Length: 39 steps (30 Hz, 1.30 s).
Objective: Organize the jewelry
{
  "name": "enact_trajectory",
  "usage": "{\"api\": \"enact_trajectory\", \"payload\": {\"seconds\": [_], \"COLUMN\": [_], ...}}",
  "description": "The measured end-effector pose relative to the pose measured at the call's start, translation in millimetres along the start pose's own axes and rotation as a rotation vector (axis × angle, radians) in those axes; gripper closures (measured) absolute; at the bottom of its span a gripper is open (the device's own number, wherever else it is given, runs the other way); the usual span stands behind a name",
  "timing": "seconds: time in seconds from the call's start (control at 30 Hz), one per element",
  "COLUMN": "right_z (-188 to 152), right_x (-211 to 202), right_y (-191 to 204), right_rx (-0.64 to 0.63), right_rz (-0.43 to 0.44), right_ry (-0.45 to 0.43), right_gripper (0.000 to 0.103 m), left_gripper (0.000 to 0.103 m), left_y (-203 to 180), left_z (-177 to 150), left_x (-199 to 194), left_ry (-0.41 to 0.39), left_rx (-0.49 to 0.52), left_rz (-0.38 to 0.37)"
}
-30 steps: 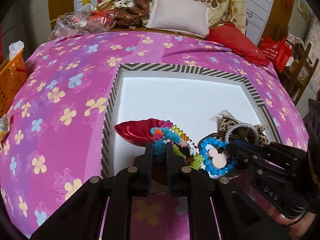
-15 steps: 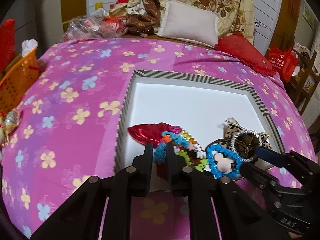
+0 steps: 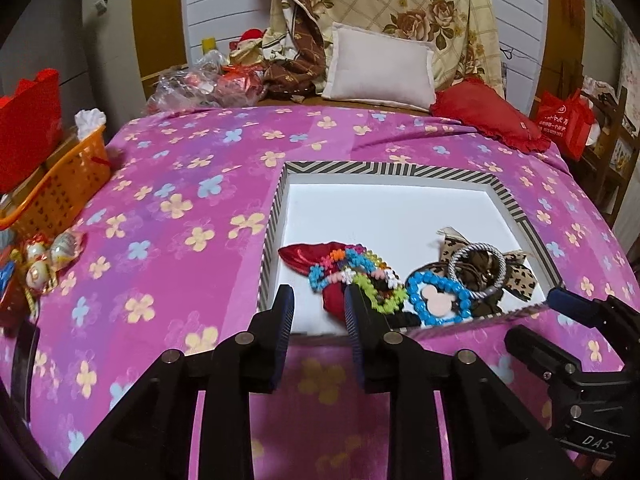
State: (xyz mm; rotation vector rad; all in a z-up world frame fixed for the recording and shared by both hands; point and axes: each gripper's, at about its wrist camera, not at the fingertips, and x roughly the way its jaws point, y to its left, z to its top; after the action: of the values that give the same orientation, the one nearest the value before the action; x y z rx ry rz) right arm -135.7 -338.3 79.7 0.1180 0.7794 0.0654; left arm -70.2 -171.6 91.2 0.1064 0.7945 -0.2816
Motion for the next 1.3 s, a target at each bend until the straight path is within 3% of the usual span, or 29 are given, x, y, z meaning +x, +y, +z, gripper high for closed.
{"api": "enact_trajectory", "payload": {"seconds": [0.33, 0.5, 1.3], "right_z": [-27, -36, -48], "right_x": [-25, -35, -65], "right_y": [-12, -9, 12], "right_rx": [0.051, 0.049, 0.015], "right_rz": [-0.014, -0.018, -0.024], "right_ry": [0.0, 0.0, -0.016], "right_gripper": [0.022, 0.022, 0.019], "left_gripper": [0.084, 0.084, 0.084], "left_y": [-15, -20, -21], "left_z": [-29, -41, -58], "left_x": [-40, -56, -103], "left_ry": [-0.046, -0.066, -0.129], "left_rx": [0.039, 0.066, 0.066], "left_rz": [0.018, 0.072, 0.056]}}
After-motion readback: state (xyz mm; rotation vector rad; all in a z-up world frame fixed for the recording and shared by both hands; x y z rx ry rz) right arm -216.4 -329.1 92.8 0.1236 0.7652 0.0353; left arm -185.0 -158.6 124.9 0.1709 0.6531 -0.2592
